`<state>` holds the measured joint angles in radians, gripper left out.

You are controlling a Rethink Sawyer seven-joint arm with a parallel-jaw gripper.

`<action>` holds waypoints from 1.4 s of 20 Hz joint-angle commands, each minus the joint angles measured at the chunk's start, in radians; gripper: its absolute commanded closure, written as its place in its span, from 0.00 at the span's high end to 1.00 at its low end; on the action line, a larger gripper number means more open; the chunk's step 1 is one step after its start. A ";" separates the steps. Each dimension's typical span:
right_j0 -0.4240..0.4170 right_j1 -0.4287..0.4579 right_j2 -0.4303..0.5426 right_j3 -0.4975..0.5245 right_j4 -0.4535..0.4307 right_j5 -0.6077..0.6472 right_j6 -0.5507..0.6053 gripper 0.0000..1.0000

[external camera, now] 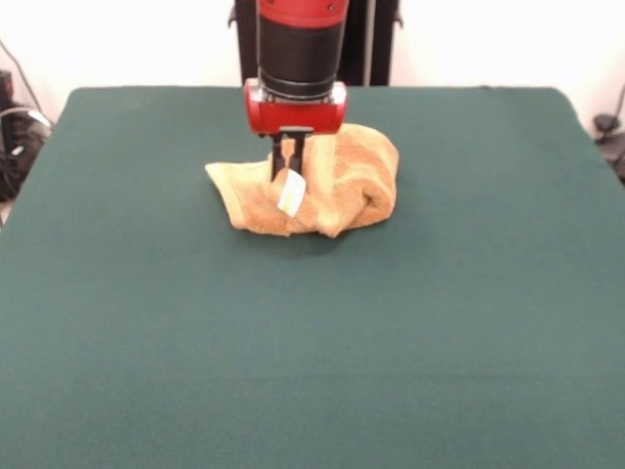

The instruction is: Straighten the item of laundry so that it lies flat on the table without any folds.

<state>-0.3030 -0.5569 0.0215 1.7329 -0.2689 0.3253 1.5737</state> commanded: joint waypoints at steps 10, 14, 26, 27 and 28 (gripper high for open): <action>0.133 -0.006 0.006 -0.007 0.155 0.115 0.238 0.00; 0.150 -0.003 -0.013 0.001 0.184 0.101 0.252 0.00; 0.227 -0.013 -0.063 0.025 0.265 0.086 0.281 0.00; 0.234 -0.010 -0.069 0.023 0.271 0.085 0.280 0.00; 0.239 -0.009 -0.075 0.023 0.276 0.083 0.281 0.00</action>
<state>-0.1189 -0.5965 -0.0692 1.7332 -0.0779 0.3407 1.5737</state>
